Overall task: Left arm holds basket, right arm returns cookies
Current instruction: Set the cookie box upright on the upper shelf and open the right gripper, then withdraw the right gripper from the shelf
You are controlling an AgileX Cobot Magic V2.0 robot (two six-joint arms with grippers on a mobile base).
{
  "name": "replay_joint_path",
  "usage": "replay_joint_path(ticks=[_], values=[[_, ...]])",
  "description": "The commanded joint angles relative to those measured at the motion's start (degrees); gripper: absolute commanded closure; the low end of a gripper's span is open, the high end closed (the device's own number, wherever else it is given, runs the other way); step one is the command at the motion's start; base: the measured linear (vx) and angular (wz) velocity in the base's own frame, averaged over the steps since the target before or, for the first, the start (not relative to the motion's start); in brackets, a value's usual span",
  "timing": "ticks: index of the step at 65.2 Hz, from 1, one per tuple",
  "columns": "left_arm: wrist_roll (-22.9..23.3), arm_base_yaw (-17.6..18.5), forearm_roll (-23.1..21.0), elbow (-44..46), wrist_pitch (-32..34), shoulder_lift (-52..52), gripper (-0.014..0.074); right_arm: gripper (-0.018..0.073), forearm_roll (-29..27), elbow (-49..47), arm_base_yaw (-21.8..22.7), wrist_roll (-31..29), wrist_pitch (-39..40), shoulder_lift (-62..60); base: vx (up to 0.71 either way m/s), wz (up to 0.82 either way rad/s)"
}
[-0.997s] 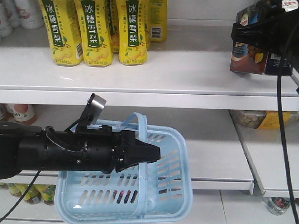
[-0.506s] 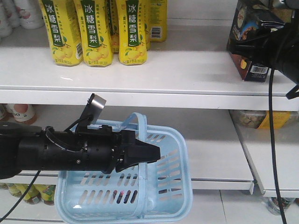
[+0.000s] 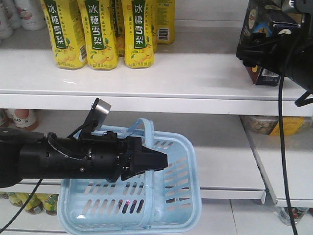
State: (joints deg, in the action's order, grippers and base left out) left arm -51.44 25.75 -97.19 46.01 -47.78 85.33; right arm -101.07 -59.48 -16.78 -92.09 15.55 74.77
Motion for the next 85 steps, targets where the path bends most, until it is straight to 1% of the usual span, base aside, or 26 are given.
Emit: replay_joint_path(ticks=[1, 12, 29, 46, 52, 60, 62, 66, 73, 80, 85], values=[[-0.31, -0.04, -3.21, 1.61, -1.80, -2.22, 0.0602, -0.0029, -1.00, -1.25, 0.17, -1.45, -0.51, -3.64, 0.00, 0.00], [-0.31, -0.04, -3.21, 1.61, -1.80, -2.22, 0.0602, -0.0029, -1.00, 2.27, 0.17, -1.73, -0.80, -7.99, 0.00, 0.00], [-0.31, -0.04, -3.21, 1.61, -1.80, -2.22, 0.0602, -0.0029, -1.00, 12.75, 0.17, -2.44, -1.53, -19.09, 0.00, 0.00], [-0.31, -0.04, -3.21, 1.61, -1.80, -2.22, 0.0602, -0.0027, -1.00, 22.73, 0.17, -8.53, -0.72, -35.23, 0.00, 0.00], [-0.31, -0.04, -3.21, 1.61, -1.80, -2.22, 0.0602, -0.0020, -1.00, 26.75, 0.17, -9.32, 1.35, -41.87, 0.00, 0.00], [-0.31, -0.04, -3.21, 1.61, -1.80, -2.22, 0.0602, -0.0010, -1.00, 32.15, 0.17, -15.76, 6.84, -49.22, 0.00, 0.00], [-0.31, -0.04, -3.21, 1.61, -1.80, -2.22, 0.0602, -0.0010, -1.00, 33.34, 0.17, -15.90, 7.92, -50.66, 0.00, 0.00], [-0.31, -0.04, -3.21, 1.61, -1.80, -2.22, 0.0602, -0.0010, -1.00, 35.71, 0.17, -14.32, 8.57, -53.60, 0.00, 0.00], [-0.31, -0.04, -3.21, 1.61, -1.80, -2.22, 0.0602, -0.0010, -1.00, 41.09, 0.17, -11.29, 4.24, -57.01, 0.00, 0.00], [-0.31, -0.04, -3.21, 1.61, -1.80, -2.22, 0.0602, -0.0010, -1.00, 46.46, 0.17, -12.23, -1.73, -57.97, 0.00, 0.00], [-0.31, -0.04, -3.21, 1.61, -1.80, -2.22, 0.0602, -0.0010, -0.87, 48.23, 0.17, -12.50, -2.78, -57.97, 0.00, 0.00]])
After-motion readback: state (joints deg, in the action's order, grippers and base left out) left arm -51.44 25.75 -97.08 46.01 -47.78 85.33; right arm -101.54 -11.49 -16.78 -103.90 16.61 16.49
